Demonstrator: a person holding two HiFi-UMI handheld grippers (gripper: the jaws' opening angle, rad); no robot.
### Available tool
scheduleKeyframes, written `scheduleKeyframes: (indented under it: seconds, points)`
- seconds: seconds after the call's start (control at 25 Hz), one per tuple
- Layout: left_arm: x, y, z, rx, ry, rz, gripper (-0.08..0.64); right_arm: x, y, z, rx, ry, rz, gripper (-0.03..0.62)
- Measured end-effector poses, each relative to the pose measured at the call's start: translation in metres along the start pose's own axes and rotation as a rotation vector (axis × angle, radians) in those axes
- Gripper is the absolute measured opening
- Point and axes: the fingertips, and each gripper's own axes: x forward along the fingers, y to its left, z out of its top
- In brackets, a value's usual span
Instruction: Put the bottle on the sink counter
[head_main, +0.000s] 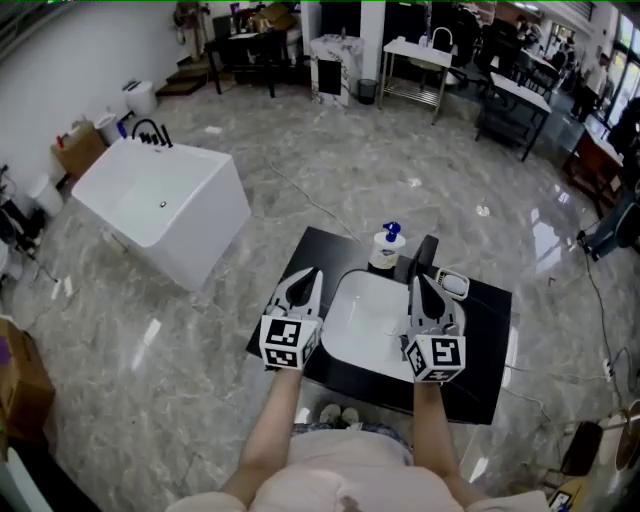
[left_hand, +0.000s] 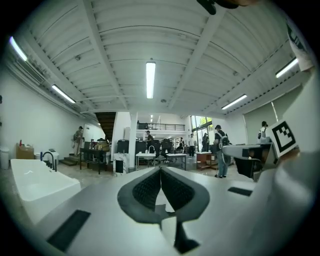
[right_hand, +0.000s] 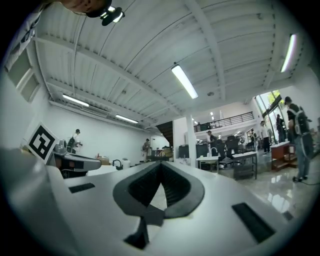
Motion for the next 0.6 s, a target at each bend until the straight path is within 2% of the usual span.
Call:
scheduleKeyframes:
  seconds: [0.4, 0.6]
  points:
    - [0.046, -0.093, 0.014, -0.019, -0.010, -0.193, 0.028, -0.097, -0.112, 0.023, -0.028, -0.004, -0.280, 0.017]
    - [0.058, -0.115, 0.009, -0.016, 0.005, -0.243, 0.028, -0.119, -0.135, 0.019, -0.040, 0.006, -0.352, 0.017]
